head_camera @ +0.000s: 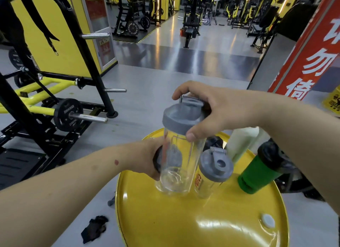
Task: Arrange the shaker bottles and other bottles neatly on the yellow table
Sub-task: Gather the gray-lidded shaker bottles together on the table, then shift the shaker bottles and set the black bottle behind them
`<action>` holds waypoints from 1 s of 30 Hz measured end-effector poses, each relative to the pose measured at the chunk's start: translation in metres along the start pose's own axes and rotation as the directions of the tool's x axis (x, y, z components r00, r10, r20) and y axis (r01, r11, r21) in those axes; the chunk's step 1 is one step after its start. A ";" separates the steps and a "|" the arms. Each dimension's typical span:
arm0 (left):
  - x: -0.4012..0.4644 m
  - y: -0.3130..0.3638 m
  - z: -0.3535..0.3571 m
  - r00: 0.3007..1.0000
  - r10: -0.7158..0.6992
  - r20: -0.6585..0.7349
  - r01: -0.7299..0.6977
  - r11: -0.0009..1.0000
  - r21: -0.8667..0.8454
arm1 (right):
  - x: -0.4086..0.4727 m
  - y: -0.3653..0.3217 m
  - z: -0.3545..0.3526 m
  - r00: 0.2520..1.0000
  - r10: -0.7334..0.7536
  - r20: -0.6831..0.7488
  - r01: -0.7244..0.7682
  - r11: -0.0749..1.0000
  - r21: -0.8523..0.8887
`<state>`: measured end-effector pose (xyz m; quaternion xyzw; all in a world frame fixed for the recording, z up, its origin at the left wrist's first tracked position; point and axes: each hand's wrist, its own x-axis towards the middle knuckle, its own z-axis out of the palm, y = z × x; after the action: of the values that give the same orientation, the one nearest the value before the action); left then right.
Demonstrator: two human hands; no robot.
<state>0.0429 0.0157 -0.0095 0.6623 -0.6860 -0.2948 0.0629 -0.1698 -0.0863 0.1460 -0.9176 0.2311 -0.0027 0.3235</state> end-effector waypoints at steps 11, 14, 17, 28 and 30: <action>0.007 -0.002 -0.015 0.991 -0.072 0.110 0.082 0.993 -0.088 | 0.055 0.043 -0.029 0.978 0.039 -0.206 -0.073 0.985 -0.158; 0.009 -0.003 -0.013 0.993 -0.063 0.103 0.073 0.993 -0.094 | 0.070 0.066 -0.019 0.969 0.038 -0.243 -0.074 0.987 -0.141; 0.012 -0.004 -0.011 0.993 -0.058 0.099 0.071 0.989 -0.128 | 0.083 0.090 -0.003 0.972 0.075 -0.223 -0.108 0.984 -0.139; 0.023 -0.009 -0.017 0.983 -0.067 0.171 0.131 0.909 -0.395 | 0.113 0.140 0.070 0.988 0.128 -0.087 -0.143 0.972 -0.187; 0.027 -0.009 -0.020 0.989 -0.099 0.109 0.137 0.889 -0.436 | 0.117 0.141 0.072 0.988 0.131 -0.077 -0.142 0.975 -0.170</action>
<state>0.0572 -0.0161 -0.0059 0.6581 -0.5617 -0.4735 0.1650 -0.1141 -0.1898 -0.0122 -0.9237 0.3035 0.0100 0.2335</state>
